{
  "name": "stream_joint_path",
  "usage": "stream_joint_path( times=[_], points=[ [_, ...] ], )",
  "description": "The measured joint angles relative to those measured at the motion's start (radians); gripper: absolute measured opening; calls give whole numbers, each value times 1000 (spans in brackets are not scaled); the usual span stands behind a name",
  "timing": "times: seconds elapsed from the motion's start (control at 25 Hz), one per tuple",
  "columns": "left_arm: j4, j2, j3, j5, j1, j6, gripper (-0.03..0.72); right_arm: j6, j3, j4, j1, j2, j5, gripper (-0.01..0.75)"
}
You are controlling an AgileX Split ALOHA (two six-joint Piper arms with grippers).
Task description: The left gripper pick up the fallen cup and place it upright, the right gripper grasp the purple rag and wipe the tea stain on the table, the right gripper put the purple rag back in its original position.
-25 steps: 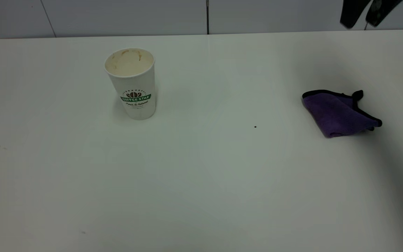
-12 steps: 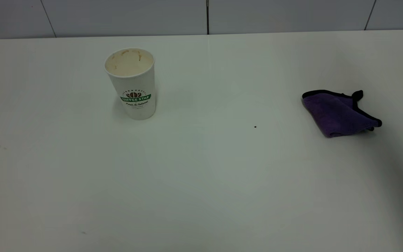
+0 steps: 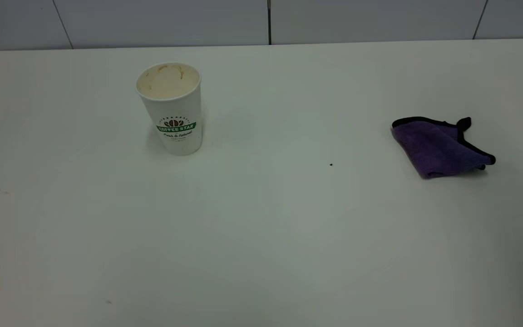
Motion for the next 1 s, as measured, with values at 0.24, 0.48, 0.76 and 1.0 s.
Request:
stream_joint_path(
  times=[0.24, 0.48, 0.76, 1.0],
  points=[
    [0, 0, 0, 0, 0, 0, 449, 2, 147, 7, 0, -309, 5, 498],
    [0, 0, 0, 0, 0, 0, 449, 44, 223, 24, 0, -511, 5, 498],
    [0, 0, 0, 0, 0, 0, 449, 50, 225, 26, -71, -662, 5, 498],
    [0, 0, 0, 0, 0, 0, 449, 50, 225, 26, -129, -790, 5, 498]
  ],
)
